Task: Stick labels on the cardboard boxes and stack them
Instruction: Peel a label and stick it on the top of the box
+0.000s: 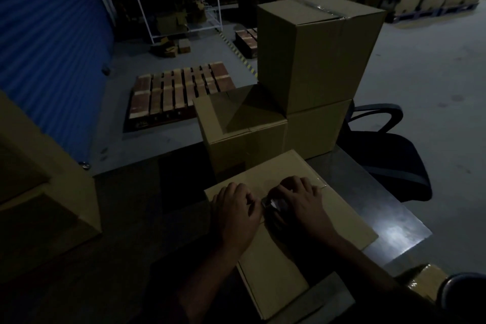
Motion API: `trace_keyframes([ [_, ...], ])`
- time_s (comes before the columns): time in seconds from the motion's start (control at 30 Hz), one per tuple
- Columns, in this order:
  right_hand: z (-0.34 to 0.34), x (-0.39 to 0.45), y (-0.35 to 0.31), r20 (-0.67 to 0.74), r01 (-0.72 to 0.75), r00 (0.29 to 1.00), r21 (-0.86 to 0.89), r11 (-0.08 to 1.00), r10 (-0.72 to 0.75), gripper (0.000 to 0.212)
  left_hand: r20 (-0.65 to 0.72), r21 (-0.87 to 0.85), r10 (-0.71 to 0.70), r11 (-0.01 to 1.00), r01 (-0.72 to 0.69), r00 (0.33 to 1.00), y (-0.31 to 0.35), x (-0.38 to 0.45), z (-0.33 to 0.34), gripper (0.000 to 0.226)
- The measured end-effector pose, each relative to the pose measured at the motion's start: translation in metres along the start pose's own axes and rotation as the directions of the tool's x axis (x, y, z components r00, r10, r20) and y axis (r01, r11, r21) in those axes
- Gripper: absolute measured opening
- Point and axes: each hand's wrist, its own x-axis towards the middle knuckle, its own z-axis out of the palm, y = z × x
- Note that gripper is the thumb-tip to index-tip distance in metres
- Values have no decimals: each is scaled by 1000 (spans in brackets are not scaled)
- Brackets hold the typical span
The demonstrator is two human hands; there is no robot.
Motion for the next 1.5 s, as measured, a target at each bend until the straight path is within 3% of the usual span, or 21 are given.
trace_keyframes([
  [0.63, -5, 1, 2, 42, 45, 998, 80, 996, -49, 32, -18, -21, 13, 1000, -13, 1000, 1, 0, -2, 25],
  [0.77, -7, -12, 0, -30, -47, 998, 103, 994, 50, 35, -8, -36, 23, 999, -24, 1000, -4, 4, -1, 23],
  [0.9, -6, -55, -4, -140, -292, 943, 80, 953, 301, 33, -41, -8, 13, 1000, -13, 999, -6, 13, 0, 25],
  [1.0, -2, -79, -8, -155, -359, 921, 17, 933, 357, 28, -50, 55, -28, 998, 31, 998, -13, 25, -1, 44],
  [1.13, 2, -76, -5, -176, -295, 939, 29, 955, 295, 25, 127, 8, -87, 996, 86, 988, -24, 43, -11, 77],
  [1.3, -6, -37, 23, -84, -88, 992, 45, 995, 92, 34, 228, 212, -279, 949, 232, 933, -31, 39, -42, 78],
  [1.4, -10, -13, 42, -29, 14, 1000, 17, 1000, -14, 35, 311, 196, -381, 922, 333, 871, -36, 21, -62, 88],
  [1.5, -12, -1, 45, 25, 13, 1000, 20, 1000, -13, 27, 347, 116, -405, 914, 390, 846, -32, 6, -67, 82],
])
